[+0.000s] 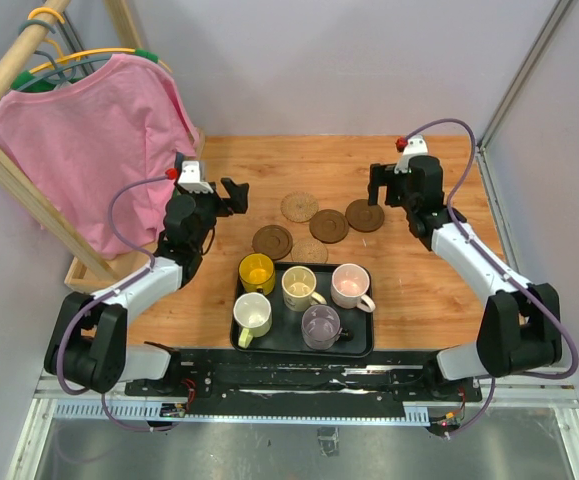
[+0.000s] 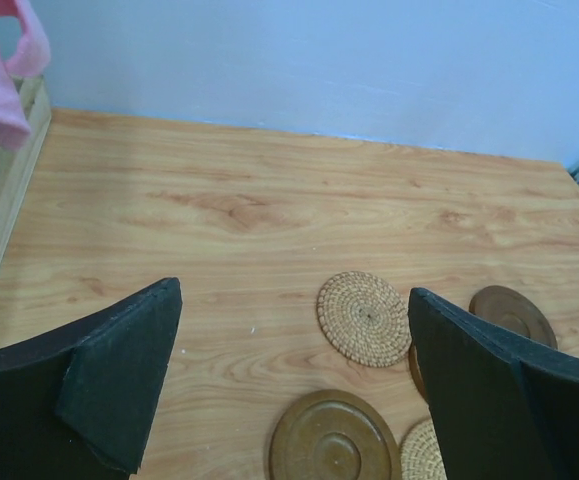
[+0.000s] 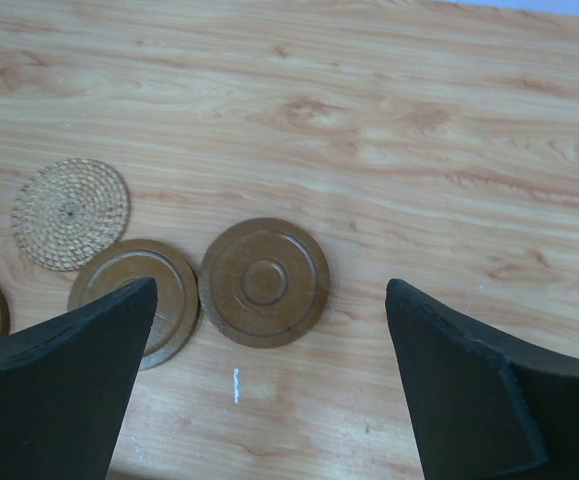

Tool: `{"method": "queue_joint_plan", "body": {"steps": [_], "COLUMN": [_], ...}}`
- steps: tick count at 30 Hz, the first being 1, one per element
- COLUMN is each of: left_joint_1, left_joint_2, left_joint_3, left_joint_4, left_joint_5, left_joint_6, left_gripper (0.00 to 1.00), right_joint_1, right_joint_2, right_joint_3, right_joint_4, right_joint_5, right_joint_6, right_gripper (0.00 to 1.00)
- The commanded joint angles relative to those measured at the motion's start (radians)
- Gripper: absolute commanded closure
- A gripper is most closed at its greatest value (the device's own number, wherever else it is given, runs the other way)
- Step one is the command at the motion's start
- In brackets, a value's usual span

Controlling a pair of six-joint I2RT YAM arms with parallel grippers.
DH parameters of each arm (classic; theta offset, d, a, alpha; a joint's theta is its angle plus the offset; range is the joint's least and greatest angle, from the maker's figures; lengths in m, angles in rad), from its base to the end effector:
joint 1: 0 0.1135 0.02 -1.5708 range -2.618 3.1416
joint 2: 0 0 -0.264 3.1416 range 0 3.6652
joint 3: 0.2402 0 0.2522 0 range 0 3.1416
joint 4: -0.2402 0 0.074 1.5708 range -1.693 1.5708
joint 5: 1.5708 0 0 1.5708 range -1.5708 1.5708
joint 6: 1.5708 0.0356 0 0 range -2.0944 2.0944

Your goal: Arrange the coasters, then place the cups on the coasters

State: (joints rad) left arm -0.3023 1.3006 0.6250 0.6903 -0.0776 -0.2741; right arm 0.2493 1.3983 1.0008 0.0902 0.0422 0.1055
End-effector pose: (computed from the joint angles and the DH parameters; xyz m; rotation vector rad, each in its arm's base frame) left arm 0.2755 -0.0830 0.2632 -0.0397 1.5690 -0.3940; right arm 0.3184 0.0795 0.3009 -0.1062 1.8799 0.2040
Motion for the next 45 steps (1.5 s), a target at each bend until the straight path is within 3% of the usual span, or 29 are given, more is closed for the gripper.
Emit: {"method": "queue_joint_plan", "body": {"steps": [1,4,7,9,11,12,15,18,20,24,32,45], "left_joint_1": [0.005,0.005,0.005,0.005,0.005,0.005,0.005,0.005,0.003,-0.029,-0.092,-0.128], "left_joint_2": [0.040,0.051,0.059,0.074,0.094,0.117,0.180,0.243,0.286,0.367,0.539,0.718], "left_joint_3": [0.052,0.019,-0.033,-0.046,-0.021,0.009,0.085,0.134,0.163,0.243,0.390,0.584], "left_joint_4": [-0.014,0.060,0.183,0.236,0.224,0.197,0.125,0.109,0.112,0.036,-0.070,-0.280], "left_joint_5": [0.011,0.029,0.048,0.087,0.129,0.155,0.243,0.265,0.284,0.312,0.349,0.393], "left_joint_6": [0.023,0.006,-0.023,-0.029,-0.034,-0.038,-0.028,-0.061,-0.076,-0.042,0.003,0.078], "left_gripper": [0.00,0.00,0.06,0.12,0.21,0.27,0.40,0.63,0.72,0.68,0.57,0.59], "right_joint_1": [0.013,0.041,0.073,0.087,0.092,0.095,0.103,0.103,0.104,0.115,0.177,0.177], "right_joint_2": [0.043,0.059,0.088,0.122,0.164,0.181,0.227,0.255,0.282,0.333,0.407,0.495], "right_joint_3": [0.074,0.093,0.131,0.173,0.222,0.240,0.265,0.264,0.268,0.288,0.310,0.328], "right_joint_4": [-0.017,-0.021,-0.057,-0.105,-0.153,-0.175,-0.191,-0.166,-0.159,-0.169,-0.213,-0.259], "right_joint_5": [-0.112,-0.077,-0.009,-0.003,-0.043,-0.057,-0.114,-0.177,-0.214,-0.298,-0.263,-0.323], "right_joint_6": [-0.027,-0.062,-0.108,-0.126,-0.141,-0.138,-0.113,-0.071,-0.046,-0.018,-0.030,0.031], "right_gripper": [0.02,0.01,0.19,0.46,0.96,0.99,0.99,0.99,0.99,0.99,0.97,0.91]}}
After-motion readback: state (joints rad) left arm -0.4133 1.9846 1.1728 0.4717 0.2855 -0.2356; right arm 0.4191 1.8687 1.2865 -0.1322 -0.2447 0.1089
